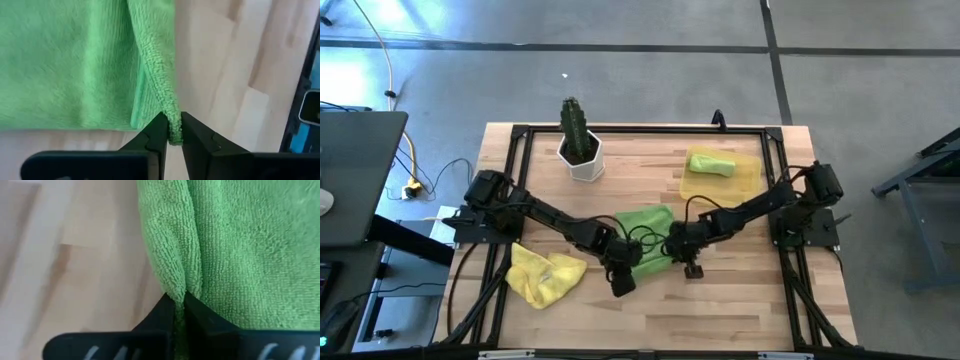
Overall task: Roll microfiber towels into tight, uniform cylinder then place into a basket
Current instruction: Roll the green microfiber cloth
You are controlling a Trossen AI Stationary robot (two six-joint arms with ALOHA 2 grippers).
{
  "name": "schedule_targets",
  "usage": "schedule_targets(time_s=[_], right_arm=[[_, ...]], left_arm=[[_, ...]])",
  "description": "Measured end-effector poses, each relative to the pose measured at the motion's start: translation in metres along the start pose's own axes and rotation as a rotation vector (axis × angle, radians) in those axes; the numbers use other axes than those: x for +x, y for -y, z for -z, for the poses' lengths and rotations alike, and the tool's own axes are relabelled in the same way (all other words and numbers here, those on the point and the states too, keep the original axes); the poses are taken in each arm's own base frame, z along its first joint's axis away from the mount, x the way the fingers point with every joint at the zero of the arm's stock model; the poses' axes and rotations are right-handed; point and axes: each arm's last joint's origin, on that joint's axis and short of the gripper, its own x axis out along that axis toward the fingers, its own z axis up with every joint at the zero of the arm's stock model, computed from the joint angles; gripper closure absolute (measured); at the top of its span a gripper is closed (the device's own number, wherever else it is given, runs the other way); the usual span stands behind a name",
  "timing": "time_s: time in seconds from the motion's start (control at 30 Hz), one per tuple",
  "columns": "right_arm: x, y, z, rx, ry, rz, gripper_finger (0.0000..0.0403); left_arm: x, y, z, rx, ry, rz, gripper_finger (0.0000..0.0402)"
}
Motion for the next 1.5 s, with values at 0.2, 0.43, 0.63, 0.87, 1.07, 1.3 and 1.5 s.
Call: schedule_targets(time_s=[0.2, 0.43, 0.63, 0.87, 1.07, 1.3, 1.5], right_arm=[[-0.003, 0.011, 0.001, 0.075, -0.013, -0.156, 0.0402], [-0.006, 0.023, 0.002, 0.187, -0.018, -0.232, 0.0402], [-0.007, 0.026, 0.001, 0.2, -0.011, -0.227, 0.0403], [-0.007, 0.026, 0.001, 0.203, -0.011, -0.224, 0.0402], [-0.007, 0.026, 0.001, 0.202, -0.01, -0.219, 0.0402], [-0.007, 0.026, 0.001, 0.201, -0.015, -0.214, 0.0402], [-0.007, 0.026, 0.001, 0.2, -0.013, -0.212, 0.0402]], left_arm=[[-0.015, 0.016, 0.007, 0.134, -0.082, -0.137, 0.0347], [-0.019, 0.05, 0.017, 0.461, 0.087, -0.262, 0.0343], [-0.018, 0.069, 0.027, 0.515, 0.182, -0.261, 0.0326], [-0.014, 0.067, 0.025, 0.471, 0.226, -0.31, 0.0261], [0.017, 0.066, 0.03, 0.591, 0.185, -0.338, 0.0228], [0.041, 0.062, 0.037, 0.7, 0.2, -0.496, 0.0225], [0.039, 0.057, 0.034, 0.684, 0.236, -0.58, 0.0225]])
